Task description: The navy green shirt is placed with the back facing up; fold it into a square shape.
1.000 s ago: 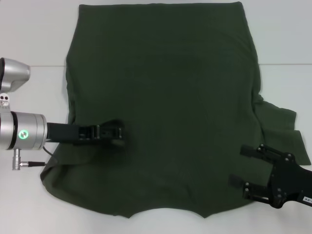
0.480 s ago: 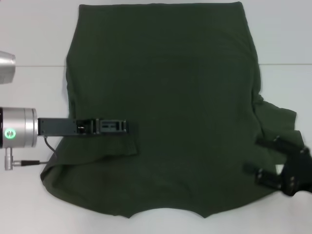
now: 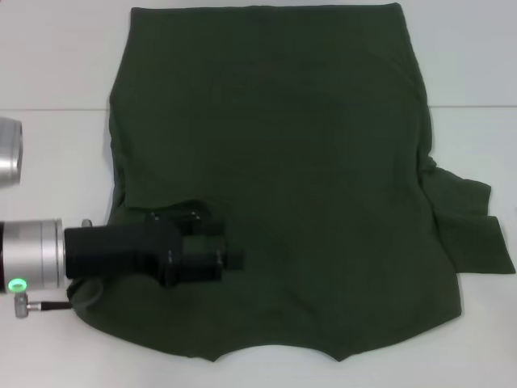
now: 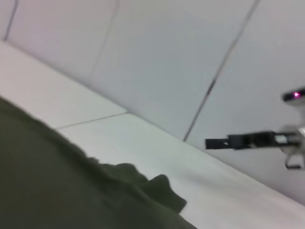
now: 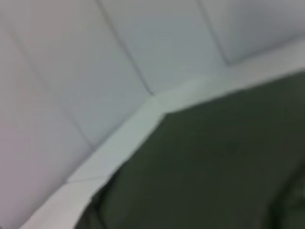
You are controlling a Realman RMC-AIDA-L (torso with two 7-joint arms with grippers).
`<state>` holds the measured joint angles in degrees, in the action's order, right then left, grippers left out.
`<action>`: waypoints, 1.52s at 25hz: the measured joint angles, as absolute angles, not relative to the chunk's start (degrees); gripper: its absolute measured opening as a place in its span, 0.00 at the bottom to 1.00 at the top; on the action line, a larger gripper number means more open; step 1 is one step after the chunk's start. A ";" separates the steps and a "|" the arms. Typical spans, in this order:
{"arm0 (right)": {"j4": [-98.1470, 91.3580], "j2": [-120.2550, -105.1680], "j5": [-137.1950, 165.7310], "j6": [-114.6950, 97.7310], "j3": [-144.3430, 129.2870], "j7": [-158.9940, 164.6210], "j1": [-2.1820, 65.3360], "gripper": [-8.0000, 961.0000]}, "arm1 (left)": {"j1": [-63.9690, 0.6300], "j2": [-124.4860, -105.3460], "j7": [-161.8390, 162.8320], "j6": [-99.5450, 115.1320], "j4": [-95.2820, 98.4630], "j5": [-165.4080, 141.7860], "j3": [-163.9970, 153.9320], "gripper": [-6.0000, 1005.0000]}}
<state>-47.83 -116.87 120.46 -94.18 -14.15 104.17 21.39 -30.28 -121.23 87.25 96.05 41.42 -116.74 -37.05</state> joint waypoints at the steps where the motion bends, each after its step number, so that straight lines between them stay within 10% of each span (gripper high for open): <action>1: -48.83 -116.23 121.59 -94.04 -14.15 107.83 21.52 0.89 | -29.93 -121.55 86.18 96.44 41.92 -116.71 -37.03 0.74; 7: -49.42 -108.88 134.19 -91.61 -18.67 131.70 25.71 0.89 | -28.46 -122.26 81.77 96.96 42.67 -116.55 -36.59 0.75; 12: -46.89 -105.81 141.09 -90.75 -22.17 138.75 31.01 0.89 | -28.04 -122.12 79.58 98.14 42.71 -115.88 -36.16 0.75; 38: -34.86 -107.43 146.25 -74.23 -34.80 142.22 40.73 0.88 | -27.30 -121.81 79.33 98.44 42.10 -118.71 -36.91 0.75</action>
